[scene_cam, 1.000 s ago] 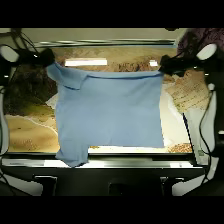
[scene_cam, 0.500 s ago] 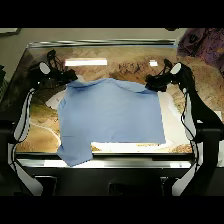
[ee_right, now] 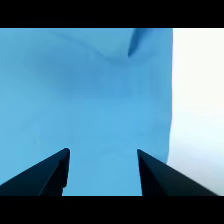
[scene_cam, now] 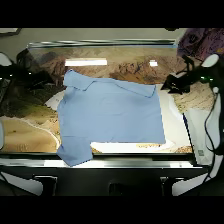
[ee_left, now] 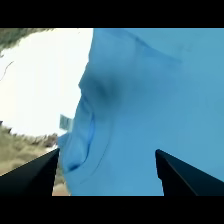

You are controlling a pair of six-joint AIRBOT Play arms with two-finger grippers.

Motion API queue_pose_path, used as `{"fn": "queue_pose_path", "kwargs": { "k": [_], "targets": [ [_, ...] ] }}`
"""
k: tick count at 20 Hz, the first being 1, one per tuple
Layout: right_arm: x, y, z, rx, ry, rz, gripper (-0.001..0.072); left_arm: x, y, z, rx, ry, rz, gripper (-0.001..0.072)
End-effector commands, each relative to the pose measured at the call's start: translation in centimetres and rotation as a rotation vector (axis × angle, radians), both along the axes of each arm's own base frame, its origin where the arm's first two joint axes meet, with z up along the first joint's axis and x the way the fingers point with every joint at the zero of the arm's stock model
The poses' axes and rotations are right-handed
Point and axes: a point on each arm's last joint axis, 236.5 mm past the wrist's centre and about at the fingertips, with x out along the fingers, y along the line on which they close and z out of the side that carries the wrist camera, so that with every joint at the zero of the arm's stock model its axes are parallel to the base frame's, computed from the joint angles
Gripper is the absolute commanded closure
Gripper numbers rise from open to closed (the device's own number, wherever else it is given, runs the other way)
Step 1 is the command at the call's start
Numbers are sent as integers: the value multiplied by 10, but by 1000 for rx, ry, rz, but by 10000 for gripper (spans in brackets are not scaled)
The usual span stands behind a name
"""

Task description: Fold the clothes and pants, and hang the long-sleeved shirts on hangers.

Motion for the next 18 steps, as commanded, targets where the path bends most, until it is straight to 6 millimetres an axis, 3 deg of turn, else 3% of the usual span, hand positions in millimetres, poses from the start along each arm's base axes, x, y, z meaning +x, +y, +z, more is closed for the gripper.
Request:
{"fn": "queue_pose_path", "kwargs": {
  "k": [1,5,8,12,18],
  "targets": [
    [-76,-27,-12,66,136,-49,208,-77,32,1,-88,98,107,12],
    [-167,-40,-72,58,283,-140,203,-157,42,-30,-172,183,260,13],
    [-206,-29,-105,85,362,-133,163,-186,36,-50,-193,238,288,13],
    [-217,-22,-126,90,359,-131,163,-190,33,-59,-197,262,287,13],
    [-214,0,-134,180,324,-159,162,-184,37,-59,-187,232,301,13]
  ]
}}
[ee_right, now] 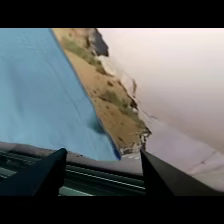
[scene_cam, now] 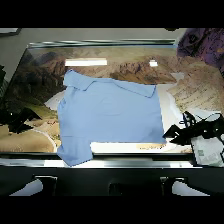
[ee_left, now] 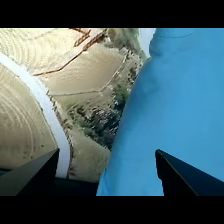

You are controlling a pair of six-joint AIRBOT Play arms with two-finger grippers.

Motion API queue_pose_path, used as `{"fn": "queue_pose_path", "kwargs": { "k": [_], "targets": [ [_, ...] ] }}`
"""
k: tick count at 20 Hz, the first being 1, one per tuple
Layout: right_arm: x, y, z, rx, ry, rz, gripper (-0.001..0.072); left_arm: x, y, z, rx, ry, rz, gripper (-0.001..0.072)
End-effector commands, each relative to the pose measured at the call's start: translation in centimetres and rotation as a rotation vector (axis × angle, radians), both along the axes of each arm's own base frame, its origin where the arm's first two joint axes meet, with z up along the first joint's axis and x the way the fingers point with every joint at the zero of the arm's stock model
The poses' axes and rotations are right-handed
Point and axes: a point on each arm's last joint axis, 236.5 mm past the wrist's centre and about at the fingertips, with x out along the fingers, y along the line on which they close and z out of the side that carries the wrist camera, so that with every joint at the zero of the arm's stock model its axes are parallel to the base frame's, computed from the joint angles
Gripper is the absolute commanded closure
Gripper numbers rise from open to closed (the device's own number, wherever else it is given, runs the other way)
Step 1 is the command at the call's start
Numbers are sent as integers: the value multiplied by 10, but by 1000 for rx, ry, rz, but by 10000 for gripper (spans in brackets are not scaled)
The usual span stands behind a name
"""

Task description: Fold the clothes and pants, and hang the long-sleeved shirts on hangers.

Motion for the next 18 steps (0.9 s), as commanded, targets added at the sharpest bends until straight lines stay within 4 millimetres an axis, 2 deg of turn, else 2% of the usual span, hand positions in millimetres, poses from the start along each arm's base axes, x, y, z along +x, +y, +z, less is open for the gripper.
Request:
{"fn": "queue_pose_path", "kwargs": {
  "k": [1,5,7,8,10,11,15,18],
  "targets": [
    [5,12,-5,44,-37,-38,162,0,1,-1,4,-5,6,14],
    [1,28,-1,116,-19,-66,163,3,3,-1,11,-16,12,14],
    [-3,35,-3,142,-5,-80,201,3,2,-2,7,-11,16,13],
    [-5,38,-4,146,-2,-72,311,2,2,-3,5,-6,22,12],
    [-2,46,-5,135,-30,-26,625,0,0,-8,4,-10,-1,12],
    [1,48,-6,129,-43,-18,673,-4,-4,-15,-9,-19,-44,12],
    [10,53,-5,133,-67,-32,674,-8,-41,-44,-154,-109,-82,12],
    [8,55,-2,144,-64,-25,674,-25,-59,-70,-205,-112,-93,11]
  ]
}}
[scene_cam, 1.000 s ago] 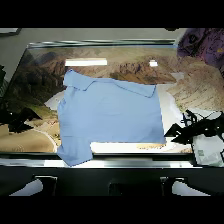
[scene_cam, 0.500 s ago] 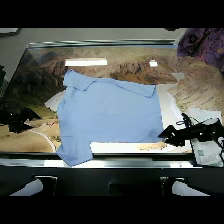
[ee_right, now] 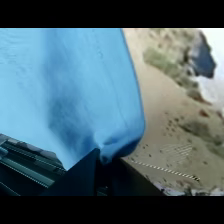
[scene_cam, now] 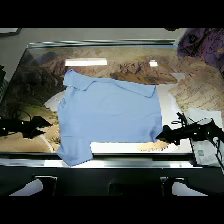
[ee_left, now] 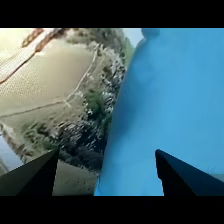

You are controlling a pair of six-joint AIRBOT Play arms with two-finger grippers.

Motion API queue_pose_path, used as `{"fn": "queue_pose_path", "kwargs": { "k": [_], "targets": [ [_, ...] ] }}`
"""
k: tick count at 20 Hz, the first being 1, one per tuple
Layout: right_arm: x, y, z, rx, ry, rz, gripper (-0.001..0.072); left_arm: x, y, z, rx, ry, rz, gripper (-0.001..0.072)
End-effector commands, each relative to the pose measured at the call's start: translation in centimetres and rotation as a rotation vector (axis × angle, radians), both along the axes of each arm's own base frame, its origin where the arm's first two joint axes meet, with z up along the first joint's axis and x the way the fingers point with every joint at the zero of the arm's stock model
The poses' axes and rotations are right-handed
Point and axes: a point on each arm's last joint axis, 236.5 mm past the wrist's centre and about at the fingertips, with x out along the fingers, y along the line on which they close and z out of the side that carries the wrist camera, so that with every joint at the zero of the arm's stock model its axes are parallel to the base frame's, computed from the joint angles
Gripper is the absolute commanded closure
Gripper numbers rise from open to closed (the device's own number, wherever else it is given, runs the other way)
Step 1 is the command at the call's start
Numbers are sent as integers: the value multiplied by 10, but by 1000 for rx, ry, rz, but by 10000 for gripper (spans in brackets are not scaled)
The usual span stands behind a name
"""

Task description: Fold the clothes and pants, and hang the long-sleeved shirts on hangers.

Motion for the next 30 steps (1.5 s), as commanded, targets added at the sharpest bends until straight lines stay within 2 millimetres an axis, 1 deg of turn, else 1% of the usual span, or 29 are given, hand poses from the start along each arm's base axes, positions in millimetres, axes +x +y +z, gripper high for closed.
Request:
{"fn": "queue_pose_path", "kwargs": {
  "k": [1,4,6,10,11,12,13,14,15,16,17,18,19,20,21,22,23,24,25,26,27,28,29,30],
  "targets": [
    [1,3,4,11,-9,3,674,-11,-24,-23,-75,-49,-23,11],
    [6,0,8,-10,-40,-7,674,-18,-42,-28,-141,-56,-23,11],
    [10,-2,10,-26,-62,-15,674,-22,-53,-31,-145,-44,-58,11],
    [15,-4,17,-40,-94,-23,674,-23,-74,-43,-131,-25,-131,12],
    [18,0,21,-22,-103,-37,675,-24,-81,-48,-130,-13,-152,91],
    [22,5,25,6,-113,-53,675,-25,-85,-52,-129,-4,-166,356],
    [27,13,29,24,-126,-55,675,-22,-87,-54,-124,-3,-163,416],
    [30,24,32,34,-145,-33,676,-14,-89,-49,-126,-19,-154,546],
    [36,36,36,27,-173,12,676,-2,-92,-38,-136,-54,-154,697],
    [47,45,43,3,-221,60,677,14,-91,-23,-130,-105,-160,692],
    [69,52,59,-34,-295,98,677,36,-88,-1,-109,-179,-168,692],
    [94,57,81,-73,-381,120,677,60,-84,25,-81,-258,-175,693],
    [125,60,112,-123,-484,130,677,88,-78,61,-46,-358,-177,694],
    [152,61,148,-172,-586,130,677,114,-72,101,-13,-457,-174,693],
    [179,60,195,-227,-709,125,677,139,-66,150,22,-569,-166,694],
    [199,58,247,-279,-837,118,677,159,-60,203,63,-691,-164,694],
    [213,54,301,-318,-956,96,677,171,-57,256,104,-811,-170,694],
    [218,53,357,-330,-1074,69,677,176,-56,310,142,-928,-171,694],
    [214,51,418,-334,-1194,26,677,173,-56,368,184,-1055,-177,694],
    [202,48,476,-351,-1311,-8,677,164,-58,418,229,-1168,-186,694],
    [183,46,524,-368,-1413,-37,677,148,-60,466,287,-1281,-193,694],
    [157,45,568,-370,-1512,-69,677,129,-62,504,347,-1370,-197,694],
    [129,45,599,-370,-1592,-92,676,106,-63,537,404,-1442,-187,694],
    [100,45,621,-372,-1653,-108,676,83,-64,558,449,-1490,-176,693]
  ]
}}
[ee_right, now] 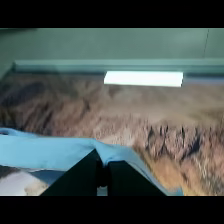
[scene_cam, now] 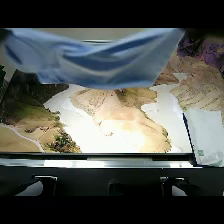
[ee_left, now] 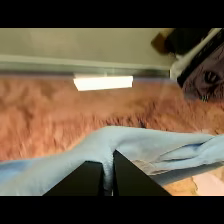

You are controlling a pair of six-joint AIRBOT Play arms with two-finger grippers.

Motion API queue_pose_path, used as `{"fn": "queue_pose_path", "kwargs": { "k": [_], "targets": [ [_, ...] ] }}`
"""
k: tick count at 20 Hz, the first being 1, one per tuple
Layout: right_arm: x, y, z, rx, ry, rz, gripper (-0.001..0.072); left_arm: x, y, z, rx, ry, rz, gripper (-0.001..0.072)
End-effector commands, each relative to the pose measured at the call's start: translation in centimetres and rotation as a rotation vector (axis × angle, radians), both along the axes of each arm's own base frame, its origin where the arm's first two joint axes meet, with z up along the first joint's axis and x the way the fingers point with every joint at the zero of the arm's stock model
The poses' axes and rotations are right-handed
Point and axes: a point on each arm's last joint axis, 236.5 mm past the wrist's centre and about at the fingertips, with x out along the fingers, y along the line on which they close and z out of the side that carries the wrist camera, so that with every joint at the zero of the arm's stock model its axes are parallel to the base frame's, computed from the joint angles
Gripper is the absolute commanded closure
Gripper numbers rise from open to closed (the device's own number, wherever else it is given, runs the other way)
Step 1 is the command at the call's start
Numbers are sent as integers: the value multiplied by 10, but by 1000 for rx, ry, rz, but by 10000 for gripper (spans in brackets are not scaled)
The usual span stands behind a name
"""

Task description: Fold the clothes and pants, and hang the long-sleeved shirts on hangers.

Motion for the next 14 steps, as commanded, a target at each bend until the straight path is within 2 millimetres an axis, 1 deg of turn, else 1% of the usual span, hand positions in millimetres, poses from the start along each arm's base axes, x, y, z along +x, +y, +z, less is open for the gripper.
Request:
{"fn": "queue_pose_path", "kwargs": {
  "k": [1,2,4,5,6,7,8,9,10,11,12,13,14],
  "targets": [
    [-102,-3,117,17,-295,-35,676,-83,-5,110,101,-272,85,694],
    [-130,-3,129,23,-329,-39,676,-106,-5,118,110,-291,116,694],
    [-175,-7,147,30,-390,-65,676,-148,-3,127,146,-330,181,694],
    [-190,-11,154,45,-408,-88,676,-168,2,130,154,-345,228,694],
    [-202,-16,158,64,-415,-109,676,-184,8,134,154,-356,277,694],
    [-206,-18,158,76,-409,-121,676,-198,16,138,141,-363,333,693],
    [-206,-19,155,85,-394,-124,676,-206,26,140,110,-360,389,694],
    [-200,-19,150,85,-371,-125,676,-208,33,140,101,-354,419,694],
    [-188,-19,141,83,-332,-124,676,-206,34,138,104,-345,420,694],
    [-172,-18,129,79,-280,-123,676,-194,35,129,105,-307,413,694],
    [-152,-18,111,70,-209,-119,676,-179,34,114,101,-243,387,694],
    [-128,-17,88,74,-116,-118,676,-160,33,94,103,-161,360,694],
    [-105,-16,61,75,-16,-116,675,-138,32,67,110,-61,320,694]
  ]
}}
